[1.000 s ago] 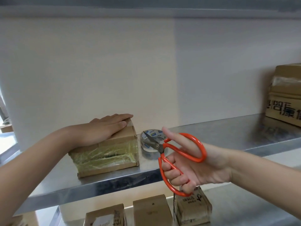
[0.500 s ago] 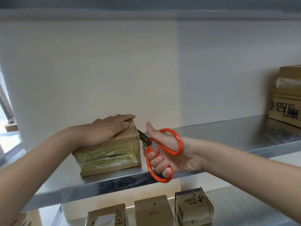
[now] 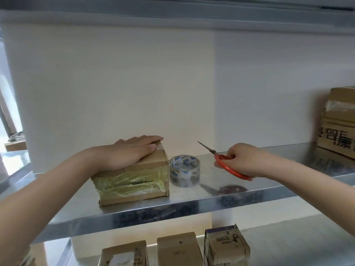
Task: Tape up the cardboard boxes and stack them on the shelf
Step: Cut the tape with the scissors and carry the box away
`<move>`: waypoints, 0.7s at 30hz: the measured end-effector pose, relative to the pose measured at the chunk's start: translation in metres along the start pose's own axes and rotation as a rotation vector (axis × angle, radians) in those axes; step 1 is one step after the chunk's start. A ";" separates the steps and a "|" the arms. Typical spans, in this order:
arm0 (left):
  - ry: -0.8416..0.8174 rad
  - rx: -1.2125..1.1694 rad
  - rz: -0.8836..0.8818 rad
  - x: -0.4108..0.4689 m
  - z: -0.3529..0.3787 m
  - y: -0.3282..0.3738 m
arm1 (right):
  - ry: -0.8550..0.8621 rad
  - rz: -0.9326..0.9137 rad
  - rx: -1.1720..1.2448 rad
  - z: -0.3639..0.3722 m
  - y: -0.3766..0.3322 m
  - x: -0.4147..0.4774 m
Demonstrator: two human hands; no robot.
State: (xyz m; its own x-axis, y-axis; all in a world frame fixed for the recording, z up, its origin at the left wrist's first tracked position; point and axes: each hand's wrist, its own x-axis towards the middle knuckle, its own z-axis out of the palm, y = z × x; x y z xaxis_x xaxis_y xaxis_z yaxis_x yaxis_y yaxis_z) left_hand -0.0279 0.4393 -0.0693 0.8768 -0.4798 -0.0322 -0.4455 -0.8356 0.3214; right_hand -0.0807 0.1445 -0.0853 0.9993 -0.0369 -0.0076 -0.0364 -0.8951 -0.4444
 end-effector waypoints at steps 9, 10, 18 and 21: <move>0.015 0.007 -0.012 0.001 0.001 -0.001 | 0.184 -0.114 -0.470 0.013 -0.011 0.007; 0.016 0.006 -0.018 0.001 0.001 -0.001 | 0.217 -0.197 -0.298 0.017 -0.023 0.005; 0.338 -0.545 0.133 -0.028 0.000 -0.002 | -0.065 -0.305 0.929 0.088 -0.110 -0.019; 0.843 -0.793 0.008 -0.053 0.008 -0.025 | -0.075 -0.192 1.064 0.096 -0.111 -0.013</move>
State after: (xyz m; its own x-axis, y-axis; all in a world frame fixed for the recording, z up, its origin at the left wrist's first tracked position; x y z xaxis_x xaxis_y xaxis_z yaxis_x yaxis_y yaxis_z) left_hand -0.0648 0.4833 -0.0836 0.8500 0.0956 0.5181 -0.4747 -0.2878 0.8318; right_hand -0.0890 0.2875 -0.1221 0.9867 0.1224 0.1069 0.1122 -0.0374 -0.9930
